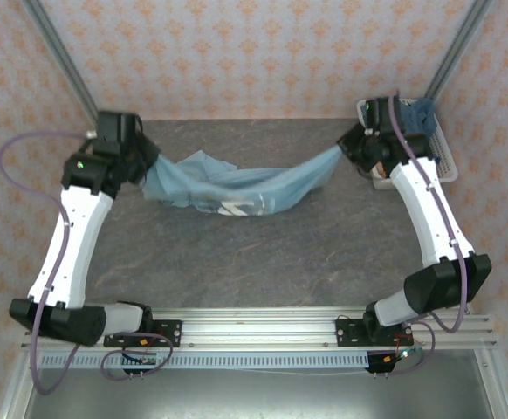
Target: Fold and stack the t-shirts
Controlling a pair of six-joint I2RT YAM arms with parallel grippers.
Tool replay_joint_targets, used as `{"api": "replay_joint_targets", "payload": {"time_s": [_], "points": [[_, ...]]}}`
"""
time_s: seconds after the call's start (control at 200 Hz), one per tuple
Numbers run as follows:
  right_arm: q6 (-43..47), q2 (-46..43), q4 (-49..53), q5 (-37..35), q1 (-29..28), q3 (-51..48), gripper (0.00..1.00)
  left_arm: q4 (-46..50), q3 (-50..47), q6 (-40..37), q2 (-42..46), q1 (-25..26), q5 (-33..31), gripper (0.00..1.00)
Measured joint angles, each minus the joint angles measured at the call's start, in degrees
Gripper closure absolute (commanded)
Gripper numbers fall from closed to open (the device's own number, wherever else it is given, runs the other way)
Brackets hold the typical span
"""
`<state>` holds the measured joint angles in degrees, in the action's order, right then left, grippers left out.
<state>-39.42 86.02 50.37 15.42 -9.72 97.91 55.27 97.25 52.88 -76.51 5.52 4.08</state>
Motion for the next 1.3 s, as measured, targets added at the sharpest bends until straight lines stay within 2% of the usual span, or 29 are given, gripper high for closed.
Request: {"api": "replay_joint_targets", "payload": {"time_s": [0.08,0.165,0.295,0.44,0.545,0.661,0.761,0.891,0.996,1.176,1.301], "points": [[1.16,1.88,-0.24,-0.02,0.57,7.69,1.00,-0.87,11.10,-0.92,-3.61,-0.76,0.09,1.00],[2.47,1.49,-1.05,0.17,0.76,12.04,1.00,-1.60,17.90,-2.01,-4.02,-0.76,-0.02,1.00],[4.20,-3.74,-4.20,1.40,0.76,10.82,1.00,-2.78,20.20,-3.04,0.35,-0.76,-0.39,1.00],[5.03,-14.12,-7.19,3.06,0.76,6.27,1.00,-3.76,22.03,-4.17,6.47,-0.79,-2.45,1.00],[4.96,-18.45,-9.60,4.46,0.76,6.62,1.00,-3.82,31.58,-5.01,4.94,-0.81,-3.50,1.00],[4.13,-17.55,-11.28,5.68,0.76,10.14,1.00,-4.20,45.31,-5.05,-0.72,-1.11,-3.89,1.00],[2.34,-12.11,-14.25,7.06,0.76,14.05,1.00,-4.66,51.91,-4.39,-6.67,-3.56,-3.43,1.00],[-1.33,-1.20,-19.45,9.38,0.76,18.01,1.00,-6.69,52.81,-1.88,-15.74,-7.96,0.09,1.00],[-4.57,11.08,-23.12,11.50,0.79,22.01,1.00,-9.35,52.72,-0.09,-25.14,-11.39,4.55,1.00],[-6.45,32.63,-20.09,13.35,0.81,41.35,1.00,-11.52,58.01,3.23,-42.49,-16.24,12.35,1.00],[-7.45,41.13,-17.59,13.53,1.73,55.39,1.00,-15.63,60.98,6.82,-47.71,-18.01,16.13,1.00]]}}
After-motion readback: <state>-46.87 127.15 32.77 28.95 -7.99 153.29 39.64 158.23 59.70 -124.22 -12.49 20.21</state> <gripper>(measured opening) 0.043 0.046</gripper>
